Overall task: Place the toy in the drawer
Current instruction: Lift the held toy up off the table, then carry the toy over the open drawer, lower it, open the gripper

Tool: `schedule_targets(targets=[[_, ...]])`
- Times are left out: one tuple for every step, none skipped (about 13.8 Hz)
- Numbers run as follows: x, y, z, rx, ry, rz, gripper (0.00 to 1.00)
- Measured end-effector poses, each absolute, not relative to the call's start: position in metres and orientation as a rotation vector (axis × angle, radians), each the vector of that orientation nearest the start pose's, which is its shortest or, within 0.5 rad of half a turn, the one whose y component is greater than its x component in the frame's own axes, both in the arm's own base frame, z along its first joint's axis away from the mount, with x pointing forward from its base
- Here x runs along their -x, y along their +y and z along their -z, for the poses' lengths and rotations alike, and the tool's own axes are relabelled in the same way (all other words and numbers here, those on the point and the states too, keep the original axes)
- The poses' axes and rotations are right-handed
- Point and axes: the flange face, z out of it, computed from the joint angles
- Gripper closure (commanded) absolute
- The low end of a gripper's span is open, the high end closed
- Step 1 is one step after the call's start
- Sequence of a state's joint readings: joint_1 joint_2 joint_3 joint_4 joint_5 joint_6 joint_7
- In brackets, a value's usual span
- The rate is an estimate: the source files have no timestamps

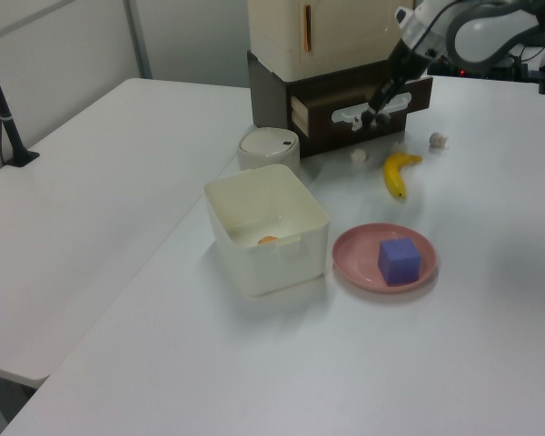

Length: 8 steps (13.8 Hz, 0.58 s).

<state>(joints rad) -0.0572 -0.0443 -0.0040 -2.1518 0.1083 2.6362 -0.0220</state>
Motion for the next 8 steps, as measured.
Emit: schedule_targets(targets=[[-0.570,-0.035,-0.490,2.945,0.196,0.837,0.75],[-0.571,-0.032,-0.503,2.914,0.217,0.870,0.75],[-0.572,-0.032,-0.517,2.890,0.242,0.904,0.75],[-0.572,-0.035,-0.534,2.865,0.277,0.945,0.74],[-0.570,-0.040,-0.547,2.847,0.304,0.979,0.73],[-0.570,-0.044,-0.555,2.838,0.318,1.002,0.73],[-0.570,-0.049,-0.559,2.835,0.328,1.012,0.73],[-0.573,-0.052,-0.557,2.836,0.335,1.009,0.73]])
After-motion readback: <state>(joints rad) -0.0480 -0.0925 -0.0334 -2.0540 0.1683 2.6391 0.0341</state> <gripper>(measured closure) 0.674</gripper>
